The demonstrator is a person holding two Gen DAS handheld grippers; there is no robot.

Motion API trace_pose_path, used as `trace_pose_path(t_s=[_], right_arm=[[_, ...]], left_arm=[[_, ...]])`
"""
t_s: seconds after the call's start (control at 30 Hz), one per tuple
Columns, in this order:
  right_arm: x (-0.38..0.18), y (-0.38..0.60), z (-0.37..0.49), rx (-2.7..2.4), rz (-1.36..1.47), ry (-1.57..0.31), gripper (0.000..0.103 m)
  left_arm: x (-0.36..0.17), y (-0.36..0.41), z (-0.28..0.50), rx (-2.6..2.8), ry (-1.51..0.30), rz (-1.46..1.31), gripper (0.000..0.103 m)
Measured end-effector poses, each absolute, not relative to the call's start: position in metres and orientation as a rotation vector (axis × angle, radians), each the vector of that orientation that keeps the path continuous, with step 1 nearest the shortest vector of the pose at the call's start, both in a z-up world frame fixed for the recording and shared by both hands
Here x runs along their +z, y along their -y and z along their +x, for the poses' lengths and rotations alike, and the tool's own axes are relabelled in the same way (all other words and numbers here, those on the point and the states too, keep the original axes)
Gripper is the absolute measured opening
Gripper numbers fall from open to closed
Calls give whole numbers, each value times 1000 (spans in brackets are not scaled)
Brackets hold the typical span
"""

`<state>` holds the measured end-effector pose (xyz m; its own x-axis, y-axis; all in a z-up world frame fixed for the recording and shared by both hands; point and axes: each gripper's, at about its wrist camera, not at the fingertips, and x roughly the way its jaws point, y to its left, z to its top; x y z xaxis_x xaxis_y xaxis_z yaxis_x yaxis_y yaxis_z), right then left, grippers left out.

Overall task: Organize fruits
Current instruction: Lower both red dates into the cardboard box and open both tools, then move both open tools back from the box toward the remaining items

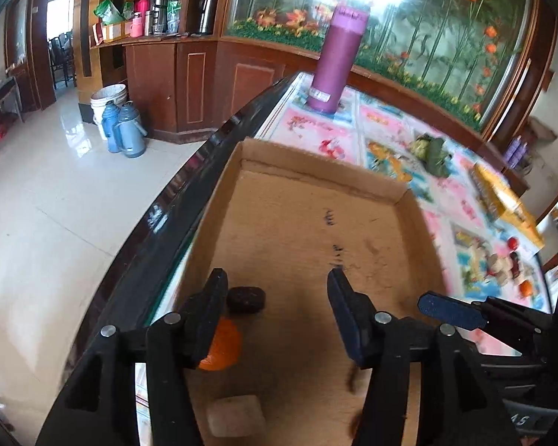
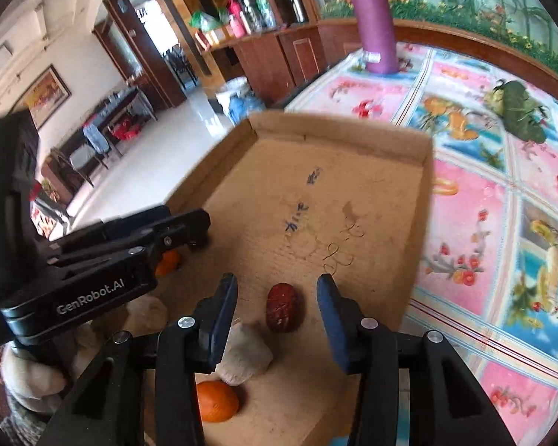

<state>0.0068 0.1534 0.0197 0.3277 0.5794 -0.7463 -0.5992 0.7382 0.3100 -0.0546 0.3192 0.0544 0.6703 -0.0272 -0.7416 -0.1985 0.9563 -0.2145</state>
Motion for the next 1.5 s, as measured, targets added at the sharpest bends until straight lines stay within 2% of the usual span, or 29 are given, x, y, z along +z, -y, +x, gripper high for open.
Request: trace_pose_path(t_s=[0.07,0.2,0.63,0.77,0.93,1.03,1.13,1.23,1.3,1.37,1.43,1.5], right_arm=[[32,-140,-4,764,-24,-914,51],[40,-125,-21,724,-87,-844,54],[51,-107,-45,694,-100,-822,54],[53,-89,-48,691,-76,-813,59],[52,-49,-56,640,-78,-768,64],[53,-26,-54,613,-58,-769,64],[65,-16,-52,619,-67,-776,64],[83,-21,-55,638,-149,-781,67],[94,-29,-56,667,-205,-817,74],[103,-40,-61,692,-282,-869,74],[107,-51,-71,718,-381,-892,74],[108,-55,-85,750,-433,-869,80]], left_arm=[[55,-314,-58,86,-793,-303,64],[48,-301,-54,51,-797,-267,64],[41,-312,-52,9,-814,-227,64],[49,-313,-62,1,-764,-255,64],[82,-295,-99,14,-676,-314,65],[99,-281,-125,6,-608,-354,71],[107,-262,-154,18,-544,-386,72],[113,-244,-173,37,-515,-355,72],[121,-233,-185,61,-500,-319,72],[129,-224,-201,69,-482,-303,73],[134,-220,-213,81,-458,-295,77],[137,-217,-223,105,-435,-273,78]])
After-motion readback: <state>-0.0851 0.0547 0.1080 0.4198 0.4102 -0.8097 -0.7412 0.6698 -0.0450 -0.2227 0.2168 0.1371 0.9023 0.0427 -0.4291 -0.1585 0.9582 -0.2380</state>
